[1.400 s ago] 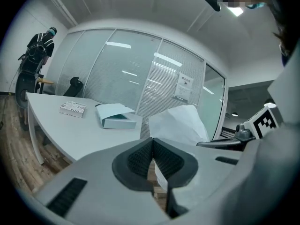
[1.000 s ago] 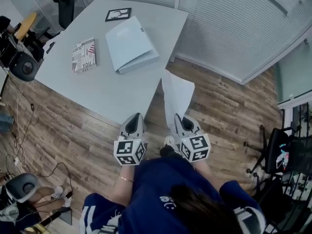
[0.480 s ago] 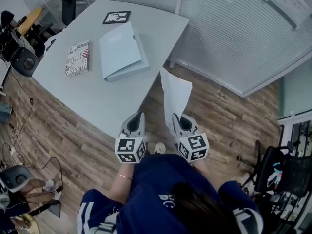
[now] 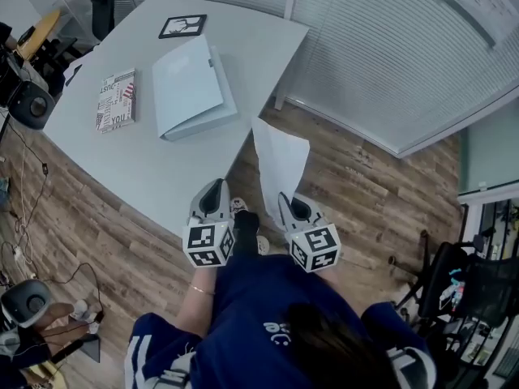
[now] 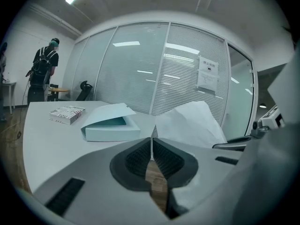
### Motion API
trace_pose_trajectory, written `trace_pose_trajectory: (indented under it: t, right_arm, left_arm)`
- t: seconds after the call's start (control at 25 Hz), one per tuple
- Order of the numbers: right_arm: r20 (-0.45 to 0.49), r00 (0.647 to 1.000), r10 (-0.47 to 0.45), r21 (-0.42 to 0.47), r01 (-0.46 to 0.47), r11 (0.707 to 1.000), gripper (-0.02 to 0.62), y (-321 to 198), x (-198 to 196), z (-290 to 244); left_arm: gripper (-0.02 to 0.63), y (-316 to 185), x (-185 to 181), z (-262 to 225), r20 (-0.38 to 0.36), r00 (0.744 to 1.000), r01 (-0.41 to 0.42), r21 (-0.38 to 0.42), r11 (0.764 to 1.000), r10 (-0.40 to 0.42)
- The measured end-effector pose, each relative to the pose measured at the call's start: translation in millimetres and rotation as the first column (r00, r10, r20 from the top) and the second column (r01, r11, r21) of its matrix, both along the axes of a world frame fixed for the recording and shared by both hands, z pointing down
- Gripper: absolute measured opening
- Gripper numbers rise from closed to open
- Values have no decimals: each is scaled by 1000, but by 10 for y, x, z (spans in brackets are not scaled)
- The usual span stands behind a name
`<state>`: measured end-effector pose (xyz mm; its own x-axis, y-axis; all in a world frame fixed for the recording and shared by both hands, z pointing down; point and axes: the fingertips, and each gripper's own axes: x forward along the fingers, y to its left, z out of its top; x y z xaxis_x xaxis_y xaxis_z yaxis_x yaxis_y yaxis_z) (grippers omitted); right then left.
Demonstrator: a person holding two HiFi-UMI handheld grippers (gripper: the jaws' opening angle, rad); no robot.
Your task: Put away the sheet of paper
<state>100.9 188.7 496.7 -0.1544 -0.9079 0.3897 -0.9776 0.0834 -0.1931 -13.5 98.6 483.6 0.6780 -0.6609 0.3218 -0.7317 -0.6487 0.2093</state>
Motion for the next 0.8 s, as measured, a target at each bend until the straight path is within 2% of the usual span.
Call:
trace_pose_trajectory:
  t: [0.24, 0.52, 0.68, 0.8]
  right_arm:
    - [-10, 1000, 19, -25, -19, 1000, 9, -315, 256, 25]
    - [-28, 1000, 6, -5, -6, 1000, 9, -1059, 490, -124]
    - [-13, 1000, 6, -5, -6, 1000, 9, -1449, 585, -143]
    - [7, 1000, 16, -10, -16, 1000, 9, -1655, 658, -139]
  left_arm:
    - [6, -448, 133, 32, 35, 999, 6, 27, 1000, -7]
    - [6, -1171, 194, 48, 64, 997, 45, 56, 997, -48]
    - [6, -1489, 234, 82, 99, 994, 36, 74, 997, -43]
    - [6, -1639, 287, 92, 95, 995, 22, 73, 997, -29]
